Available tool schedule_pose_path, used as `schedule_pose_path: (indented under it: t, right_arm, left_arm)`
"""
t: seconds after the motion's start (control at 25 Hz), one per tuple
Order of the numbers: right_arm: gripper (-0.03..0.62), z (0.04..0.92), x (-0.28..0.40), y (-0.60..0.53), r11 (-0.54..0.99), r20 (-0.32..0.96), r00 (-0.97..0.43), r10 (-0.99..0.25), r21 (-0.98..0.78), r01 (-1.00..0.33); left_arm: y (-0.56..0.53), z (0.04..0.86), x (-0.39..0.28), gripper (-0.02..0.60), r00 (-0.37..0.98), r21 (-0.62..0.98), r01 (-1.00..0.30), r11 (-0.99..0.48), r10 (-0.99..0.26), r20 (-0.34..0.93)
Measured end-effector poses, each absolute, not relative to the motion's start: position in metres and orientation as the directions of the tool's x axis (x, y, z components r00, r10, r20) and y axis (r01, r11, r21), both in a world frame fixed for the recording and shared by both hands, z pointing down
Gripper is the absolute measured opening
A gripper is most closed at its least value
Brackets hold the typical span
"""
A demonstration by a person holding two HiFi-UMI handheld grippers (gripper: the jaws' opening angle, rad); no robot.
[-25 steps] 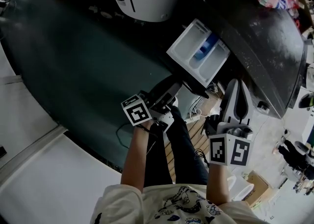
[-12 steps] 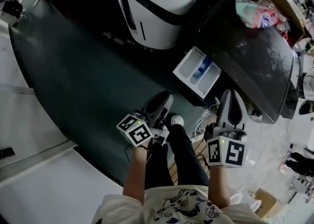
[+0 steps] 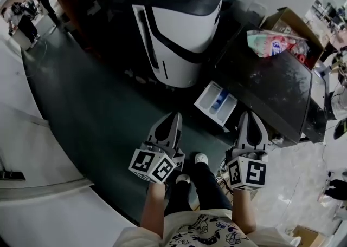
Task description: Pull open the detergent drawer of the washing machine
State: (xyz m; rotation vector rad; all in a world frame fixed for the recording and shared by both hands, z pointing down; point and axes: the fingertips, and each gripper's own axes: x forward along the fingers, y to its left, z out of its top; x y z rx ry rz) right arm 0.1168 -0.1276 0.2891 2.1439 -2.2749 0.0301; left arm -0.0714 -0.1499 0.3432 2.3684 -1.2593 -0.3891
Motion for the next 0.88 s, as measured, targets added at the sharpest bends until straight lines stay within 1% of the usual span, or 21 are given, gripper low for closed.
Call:
schedule_pose_path:
  t: [0.24, 0.44, 0.72, 0.88]
  right_arm:
    - [0.011, 0.252, 0.104, -0.111, 0.095, -0.002, -0.095, -0.995, 0.015, -0.995]
    - [0.011, 0.221, 0.092, -0.097, 0.125, -0.052, -0.125, -0.991, 0.000, -0.992]
    - [0.011, 0.198, 0.082, -0.069, 0.138, -0.087, -0.139, -0.986, 0.016, -0.990]
    - [0.011, 0.193, 0.079, -0.057, 0.139, -0.103, -0.141, -0.985, 0.021, -0.990]
  left_arm:
    - [-0.134, 0.282, -0.087, 0.014, 0.453, 0.314, -0.841, -0.441, -0.891, -0.037]
    - [-0.122, 0.244, -0.098, 0.014, 0.383, 0.189, -0.904, -0.383, -0.923, -0.037]
    - [-0.093, 0.208, -0.113, 0.014, 0.302, 0.118, -0.944, -0.307, -0.952, -0.057]
    - [-0.080, 0.197, -0.118, 0.014, 0.282, 0.095, -0.953, -0.288, -0.957, -0.071]
